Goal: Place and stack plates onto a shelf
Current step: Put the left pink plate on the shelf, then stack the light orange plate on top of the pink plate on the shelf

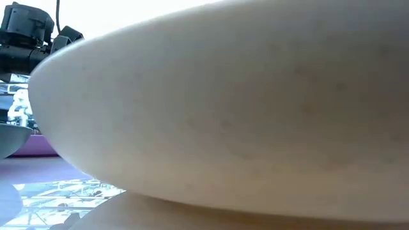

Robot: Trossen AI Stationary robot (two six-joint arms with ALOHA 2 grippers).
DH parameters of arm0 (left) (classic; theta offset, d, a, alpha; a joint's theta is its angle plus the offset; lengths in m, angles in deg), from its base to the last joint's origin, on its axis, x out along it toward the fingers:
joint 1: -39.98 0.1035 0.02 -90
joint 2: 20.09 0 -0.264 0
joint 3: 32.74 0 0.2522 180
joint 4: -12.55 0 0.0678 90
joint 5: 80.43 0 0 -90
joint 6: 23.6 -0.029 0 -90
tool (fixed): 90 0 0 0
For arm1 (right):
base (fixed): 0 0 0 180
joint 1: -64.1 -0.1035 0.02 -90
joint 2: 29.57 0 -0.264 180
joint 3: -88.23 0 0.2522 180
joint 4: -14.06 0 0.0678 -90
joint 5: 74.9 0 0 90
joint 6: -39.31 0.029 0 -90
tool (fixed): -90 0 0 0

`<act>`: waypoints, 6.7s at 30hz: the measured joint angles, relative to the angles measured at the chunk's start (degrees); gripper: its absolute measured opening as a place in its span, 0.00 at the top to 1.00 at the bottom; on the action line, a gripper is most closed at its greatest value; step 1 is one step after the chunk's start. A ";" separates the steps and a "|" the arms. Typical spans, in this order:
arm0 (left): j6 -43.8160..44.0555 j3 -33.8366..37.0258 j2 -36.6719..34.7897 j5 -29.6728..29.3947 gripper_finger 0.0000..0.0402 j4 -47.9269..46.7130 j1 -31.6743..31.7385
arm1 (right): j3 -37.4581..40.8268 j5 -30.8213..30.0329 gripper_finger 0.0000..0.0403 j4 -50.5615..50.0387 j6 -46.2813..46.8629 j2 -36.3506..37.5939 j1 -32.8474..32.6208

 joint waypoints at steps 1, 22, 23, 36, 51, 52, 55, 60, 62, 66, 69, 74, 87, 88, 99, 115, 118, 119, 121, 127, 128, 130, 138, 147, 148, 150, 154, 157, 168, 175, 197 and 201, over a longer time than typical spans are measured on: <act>0.00 0.00 0.00 0.00 0.51 0.00 0.00 | -0.01 -0.10 0.57 -0.08 0.02 0.02 0.02; 0.00 0.00 0.00 0.01 0.51 0.01 0.00 | 0.00 0.41 0.99 15.02 -9.92 0.86 -1.60; 0.00 0.00 0.00 0.01 0.51 0.01 -0.02 | 0.00 0.43 0.99 16.18 -11.32 1.62 -1.93; 0.00 0.00 0.00 0.00 0.51 0.17 0.00 | -6.59 -14.03 1.00 7.88 -27.48 20.40 10.86; 0.00 0.00 0.00 0.03 0.51 0.19 -0.02 | -20.19 9.72 1.00 -23.66 -20.89 17.49 37.42; 0.00 0.00 0.00 0.01 0.51 0.21 0.00 | -20.00 10.19 1.00 -23.80 -20.88 17.04 37.89; 0.00 0.00 0.00 0.02 0.51 0.22 -0.02 | -19.56 10.86 1.00 -23.77 -20.66 15.90 38.85; 0.00 0.00 0.00 0.01 0.51 0.22 -0.01 | -18.71 10.77 0.99 -23.00 -20.80 14.51 39.91; -0.02 -0.02 0.00 0.03 0.51 0.22 -0.02 | -18.40 10.79 0.98 -22.86 -20.79 14.33 40.09; 0.00 0.00 0.00 0.03 0.51 0.22 -0.02 | -18.08 10.80 0.95 -23.16 -20.70 14.25 40.19; 0.00 0.00 0.00 0.03 0.51 0.22 -0.02 | -18.07 10.38 0.92 -23.14 -19.89 14.25 40.18; 0.00 0.00 0.00 0.03 0.51 0.22 0.00 | -18.05 8.01 0.87 -23.10 -16.72 14.25 40.15; 0.00 0.00 0.00 0.03 0.51 0.20 -0.01 | -17.81 7.65 0.67 -24.93 -13.33 17.45 39.82; 0.00 0.00 0.00 0.03 0.51 0.22 -0.02 | -17.81 7.65 0.66 -25.09 -13.20 18.03 39.79; 0.00 0.00 0.00 0.02 0.51 0.19 -0.02 | -17.83 8.34 0.63 -30.35 -11.54 30.62 39.61; 0.00 0.00 0.00 0.02 0.51 0.19 -0.01 | -17.90 19.66 0.64 -33.56 -4.53 52.74 33.70; 0.00 0.00 0.00 0.03 0.51 0.19 -0.02 | -17.92 19.62 0.64 -33.44 -4.28 53.06 33.10; 0.00 0.00 0.00 0.03 0.51 0.19 0.00 | -17.92 19.63 0.64 -33.47 -3.79 53.04 32.84; -0.16 0.00 0.00 0.01 0.51 0.21 -0.01 | -17.75 19.70 0.64 -33.54 -2.25 52.68 32.15; -14.47 0.00 0.00 0.01 0.51 0.35 -0.01 | -10.46 19.71 0.64 -28.89 0.16 52.70 29.65; -15.72 0.00 0.00 0.01 0.51 0.35 0.00 | -8.85 19.71 0.64 -28.04 0.57 52.76 29.30; -16.52 0.00 0.00 0.01 0.51 0.37 -0.02 | -5.40 19.70 0.64 -25.81 1.82 52.80 28.57; -5.01 0.00 0.00 0.01 0.51 1.78 -0.02 | 6.07 19.70 0.64 -13.86 7.50 53.27 26.03; 1.06 0.00 0.00 0.01 0.51 11.62 0.00 | 8.55 19.71 0.64 -9.44 10.58 57.07 23.03; 2.41 0.00 -0.07 0.01 0.51 12.37 -0.01 | 8.55 19.71 0.64 -9.44 10.57 57.47 22.74; 4.30 0.00 -0.04 0.01 0.51 13.61 -0.01 | 8.55 19.71 0.64 -9.44 10.29 58.14 22.34; 5.84 0.00 -0.04 0.01 0.51 14.90 -0.02 | 8.55 19.70 0.64 -9.44 9.07 58.79 22.14; 6.29 0.00 -0.04 0.01 0.51 14.99 -0.01 | 8.55 19.68 0.64 -9.46 8.88 58.84 22.14; 1.65 -14.43 6.25 -15.04 0.51 -23.84 -1.34 | 8.55 19.66 0.64 -8.98 6.97 58.84 22.14; 7.92 -19.63 16.51 -25.25 0.51 -39.83 -1.35 | 8.55 19.68 0.64 -9.00 7.12 58.84 22.14; 8.88 -19.65 43.54 -36.49 0.51 -35.92 3.21 | 8.55 19.66 0.64 -9.13 7.14 58.81 22.14; 9.59 -19.77 47.14 -37.16 0.53 -34.15 5.47 | 8.55 19.66 0.64 -9.28 7.16 58.81 22.14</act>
